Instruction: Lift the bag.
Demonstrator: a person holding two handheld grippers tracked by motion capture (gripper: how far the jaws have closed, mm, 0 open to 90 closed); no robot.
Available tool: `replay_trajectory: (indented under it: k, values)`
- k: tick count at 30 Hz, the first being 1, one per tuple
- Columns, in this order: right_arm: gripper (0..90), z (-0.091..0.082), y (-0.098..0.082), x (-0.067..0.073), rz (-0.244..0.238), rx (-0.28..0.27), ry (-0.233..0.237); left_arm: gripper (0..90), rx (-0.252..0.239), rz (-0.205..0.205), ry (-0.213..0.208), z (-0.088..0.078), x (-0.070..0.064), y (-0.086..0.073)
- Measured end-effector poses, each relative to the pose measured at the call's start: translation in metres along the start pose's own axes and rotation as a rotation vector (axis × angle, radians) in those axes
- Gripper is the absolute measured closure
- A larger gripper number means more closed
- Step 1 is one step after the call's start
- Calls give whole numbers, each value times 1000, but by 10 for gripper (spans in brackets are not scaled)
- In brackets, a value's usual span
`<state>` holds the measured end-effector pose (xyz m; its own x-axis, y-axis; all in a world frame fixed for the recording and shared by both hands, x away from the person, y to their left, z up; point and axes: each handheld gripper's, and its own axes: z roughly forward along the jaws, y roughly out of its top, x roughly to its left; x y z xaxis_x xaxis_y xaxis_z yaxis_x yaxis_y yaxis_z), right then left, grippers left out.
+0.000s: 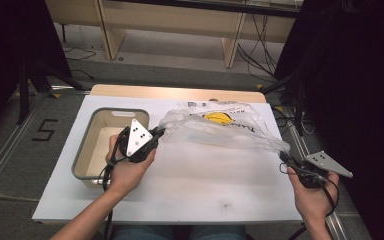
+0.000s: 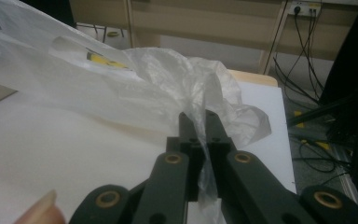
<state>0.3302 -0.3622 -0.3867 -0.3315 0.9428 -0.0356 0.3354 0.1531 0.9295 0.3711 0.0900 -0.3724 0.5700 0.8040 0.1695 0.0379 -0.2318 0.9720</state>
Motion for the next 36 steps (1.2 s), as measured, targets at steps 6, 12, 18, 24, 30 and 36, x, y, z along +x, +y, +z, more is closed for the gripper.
replay_trajectory:
  k: [6,12,18,24,30,36]
  values:
    - [897,-2,4,1,-5,-20,-4,890,-27,2,3,-3,-1,5]
    - [897,-3,7,3,-7,-39,-7,890,-46,0,7,-4,-1,10]
    - [897,-3,10,2,-8,-49,-13,890,-59,7,15,-6,-1,14]
    - [897,-4,14,1,-5,-64,-18,890,-84,6,19,-8,-1,20]
    - [897,-5,17,2,-7,-79,-22,891,-98,6,23,-10,0,23]
    - [897,-8,22,3,-6,-106,-27,891,-110,5,24,-13,0,28]
